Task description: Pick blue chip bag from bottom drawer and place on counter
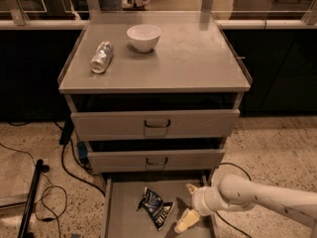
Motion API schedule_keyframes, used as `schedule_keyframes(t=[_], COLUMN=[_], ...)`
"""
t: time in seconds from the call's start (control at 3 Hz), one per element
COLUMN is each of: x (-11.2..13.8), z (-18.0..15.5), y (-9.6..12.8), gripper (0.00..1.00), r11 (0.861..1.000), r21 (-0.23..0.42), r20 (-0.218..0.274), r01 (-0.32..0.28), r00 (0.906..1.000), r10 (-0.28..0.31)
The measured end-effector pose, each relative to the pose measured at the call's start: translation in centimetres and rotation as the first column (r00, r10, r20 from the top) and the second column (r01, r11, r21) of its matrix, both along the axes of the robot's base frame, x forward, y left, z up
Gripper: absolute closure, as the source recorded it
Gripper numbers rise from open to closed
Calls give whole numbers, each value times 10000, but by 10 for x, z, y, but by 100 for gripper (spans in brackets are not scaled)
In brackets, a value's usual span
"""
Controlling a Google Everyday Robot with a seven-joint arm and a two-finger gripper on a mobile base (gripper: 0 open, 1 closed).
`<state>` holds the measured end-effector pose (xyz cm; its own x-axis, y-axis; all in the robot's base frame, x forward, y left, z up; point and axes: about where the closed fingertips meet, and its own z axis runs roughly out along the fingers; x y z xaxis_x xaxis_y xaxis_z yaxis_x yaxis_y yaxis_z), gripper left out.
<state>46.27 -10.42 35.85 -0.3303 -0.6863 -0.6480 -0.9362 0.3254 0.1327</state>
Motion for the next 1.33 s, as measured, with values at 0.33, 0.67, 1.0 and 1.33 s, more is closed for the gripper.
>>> schedule_keyframes(t=[0.33, 0.67, 1.0, 1.33], x=[12, 28, 36, 43], z=[-27, -57, -77, -105], y=[18, 34, 42, 44], gripper=[0, 0, 0, 0], r11=[9995, 9936, 9833, 9729], r21=[147, 1019, 1735, 2131], r20=[409, 546, 295, -137], r01=[282, 489, 553, 899], r00=[9988, 9970, 9977, 9959], r10=[-288, -546, -613, -890])
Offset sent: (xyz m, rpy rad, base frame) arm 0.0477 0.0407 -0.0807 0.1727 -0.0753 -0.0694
